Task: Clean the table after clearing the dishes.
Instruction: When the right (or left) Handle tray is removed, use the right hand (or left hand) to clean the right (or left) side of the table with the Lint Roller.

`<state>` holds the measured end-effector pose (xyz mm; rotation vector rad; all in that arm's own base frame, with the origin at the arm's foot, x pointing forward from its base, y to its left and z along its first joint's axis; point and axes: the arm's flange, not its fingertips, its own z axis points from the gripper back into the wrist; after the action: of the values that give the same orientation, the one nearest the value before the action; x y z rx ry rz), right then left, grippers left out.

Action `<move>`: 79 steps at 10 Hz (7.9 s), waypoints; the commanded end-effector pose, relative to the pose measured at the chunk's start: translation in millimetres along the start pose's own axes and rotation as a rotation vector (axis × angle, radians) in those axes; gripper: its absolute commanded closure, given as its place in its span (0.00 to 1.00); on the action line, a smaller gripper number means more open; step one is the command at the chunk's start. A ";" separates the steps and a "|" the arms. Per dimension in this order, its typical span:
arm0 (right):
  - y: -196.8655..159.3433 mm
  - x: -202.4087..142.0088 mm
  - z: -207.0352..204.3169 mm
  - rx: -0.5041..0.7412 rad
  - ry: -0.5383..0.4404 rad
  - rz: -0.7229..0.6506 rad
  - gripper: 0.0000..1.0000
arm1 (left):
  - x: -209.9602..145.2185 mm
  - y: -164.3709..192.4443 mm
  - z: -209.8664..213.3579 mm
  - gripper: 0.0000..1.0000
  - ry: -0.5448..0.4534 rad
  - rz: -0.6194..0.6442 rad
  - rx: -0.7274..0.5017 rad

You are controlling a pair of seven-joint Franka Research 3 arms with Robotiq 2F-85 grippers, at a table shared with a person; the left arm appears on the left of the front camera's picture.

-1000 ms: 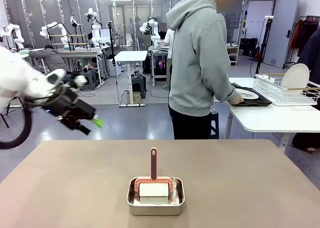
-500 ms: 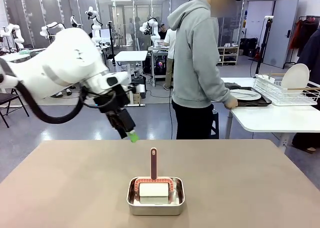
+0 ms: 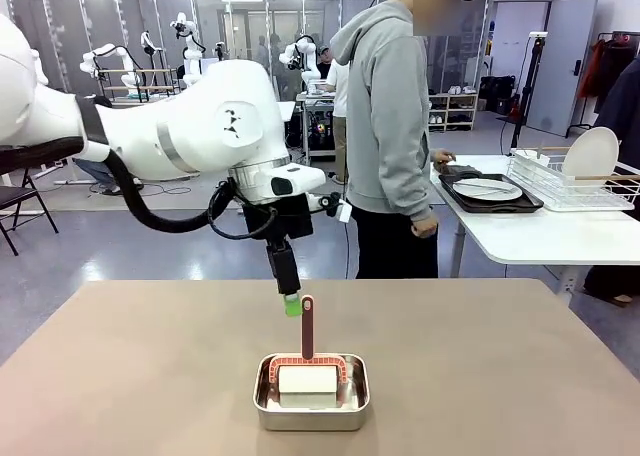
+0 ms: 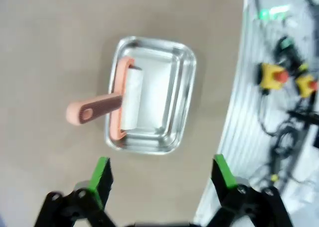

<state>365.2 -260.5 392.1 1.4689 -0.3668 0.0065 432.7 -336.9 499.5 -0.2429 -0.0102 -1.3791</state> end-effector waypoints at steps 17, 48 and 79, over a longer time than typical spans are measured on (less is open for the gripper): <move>3.1 -1.6 0.3 0.006 0.002 0.016 0.00 | 28.6 69.7 -66.5 0.00 0.040 -0.193 -0.035; 3.1 -1.6 0.3 0.006 0.002 0.016 0.00 | -127.7 62.4 69.1 0.82 -0.448 0.854 0.200; 3.1 -1.6 0.3 0.006 0.002 0.016 0.00 | -387.6 206.8 -140.8 0.78 -0.683 1.141 -0.510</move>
<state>364.9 -260.9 392.2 1.4691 -0.3677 0.0064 540.0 30.8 284.6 -1.0036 -0.1158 -0.0768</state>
